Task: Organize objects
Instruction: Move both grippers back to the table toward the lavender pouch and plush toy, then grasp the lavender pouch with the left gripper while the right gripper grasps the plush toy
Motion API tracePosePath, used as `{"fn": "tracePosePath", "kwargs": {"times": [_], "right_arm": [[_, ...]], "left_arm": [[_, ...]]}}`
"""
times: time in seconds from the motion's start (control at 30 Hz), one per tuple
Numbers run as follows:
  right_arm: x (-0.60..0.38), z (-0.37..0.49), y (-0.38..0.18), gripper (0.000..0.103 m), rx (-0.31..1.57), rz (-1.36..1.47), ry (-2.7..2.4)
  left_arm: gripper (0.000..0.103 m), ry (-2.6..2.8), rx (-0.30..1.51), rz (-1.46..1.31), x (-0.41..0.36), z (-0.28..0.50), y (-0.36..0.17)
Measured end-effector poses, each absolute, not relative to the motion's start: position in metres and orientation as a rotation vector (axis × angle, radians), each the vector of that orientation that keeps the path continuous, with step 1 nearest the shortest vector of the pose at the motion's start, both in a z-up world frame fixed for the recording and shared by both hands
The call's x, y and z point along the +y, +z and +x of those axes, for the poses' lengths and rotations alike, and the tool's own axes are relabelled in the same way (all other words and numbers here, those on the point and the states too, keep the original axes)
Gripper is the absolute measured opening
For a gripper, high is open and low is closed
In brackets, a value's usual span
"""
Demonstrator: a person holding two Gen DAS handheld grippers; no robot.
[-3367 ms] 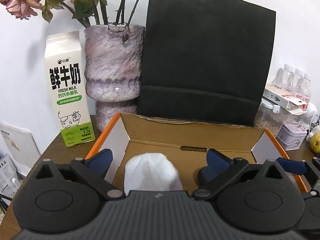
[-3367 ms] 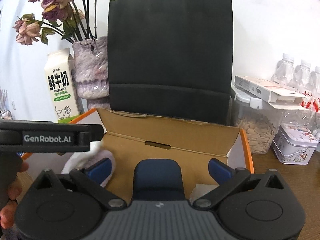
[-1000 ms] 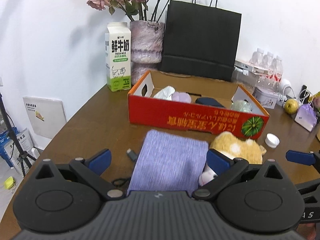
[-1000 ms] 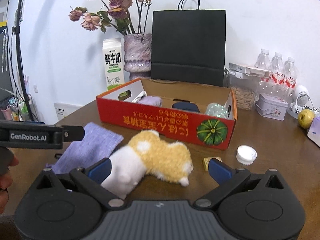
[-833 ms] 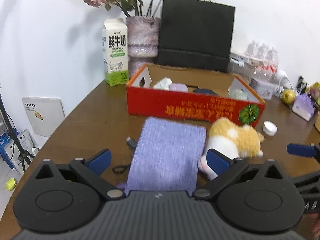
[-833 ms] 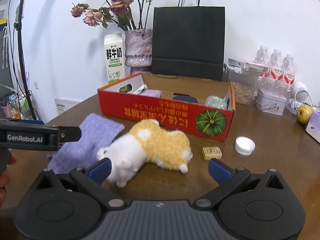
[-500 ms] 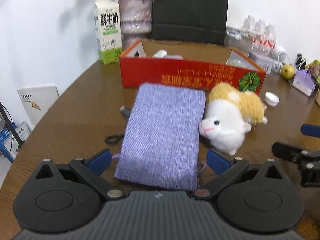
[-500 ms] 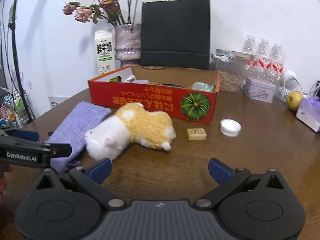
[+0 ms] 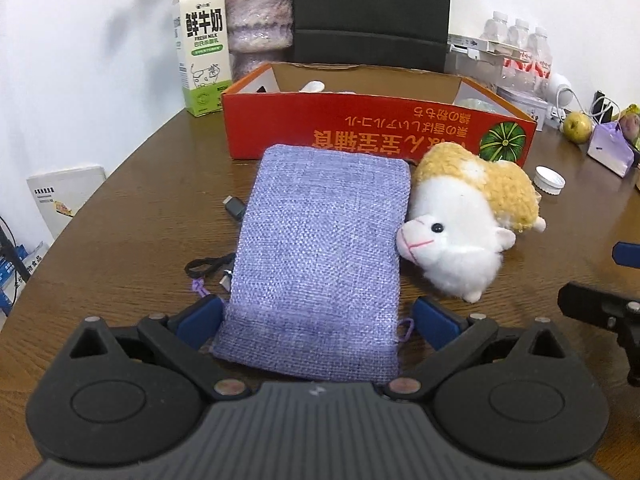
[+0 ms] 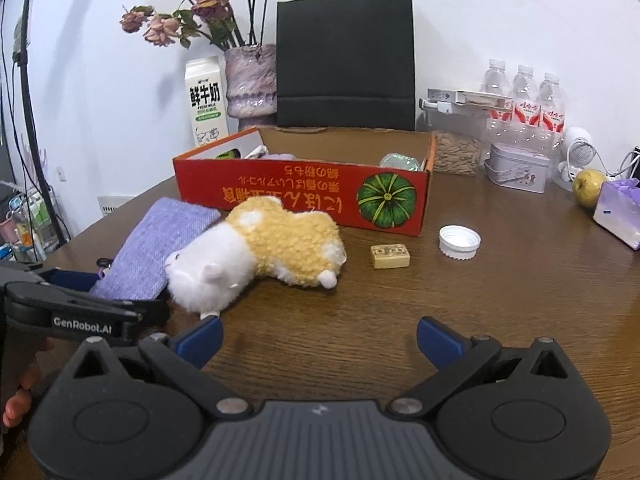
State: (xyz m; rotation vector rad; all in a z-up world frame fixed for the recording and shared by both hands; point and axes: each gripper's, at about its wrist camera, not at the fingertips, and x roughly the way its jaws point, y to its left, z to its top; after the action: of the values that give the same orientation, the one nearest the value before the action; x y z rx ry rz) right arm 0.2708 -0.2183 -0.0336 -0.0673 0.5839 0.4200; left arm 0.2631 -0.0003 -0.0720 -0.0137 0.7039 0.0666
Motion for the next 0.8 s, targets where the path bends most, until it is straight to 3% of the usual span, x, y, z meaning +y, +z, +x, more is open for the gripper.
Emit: {"fn": "tracePosePath", "kwargs": {"times": [0.17,0.33,0.6,0.8], "right_arm": [[-0.218,0.273,-0.037,0.103,0.593,-0.067,0.411],[-0.216,0.270,-0.036,0.103,0.570,-0.063,0.415],[-0.216,0.273,-0.038,0.103,0.577,-0.064,0.395],[-0.215,0.272,-0.038,0.103,0.570,-0.076,0.370]], "left_arm": [[0.100,0.082,0.698,-0.022,0.003,0.260,-0.071],[0.080,0.084,0.682,-0.029,0.006,0.252,-0.067],[0.024,0.028,0.668,-0.066,0.011,0.240,-0.061],[0.016,0.001,0.626,-0.070,0.014,0.228,-0.055]]}}
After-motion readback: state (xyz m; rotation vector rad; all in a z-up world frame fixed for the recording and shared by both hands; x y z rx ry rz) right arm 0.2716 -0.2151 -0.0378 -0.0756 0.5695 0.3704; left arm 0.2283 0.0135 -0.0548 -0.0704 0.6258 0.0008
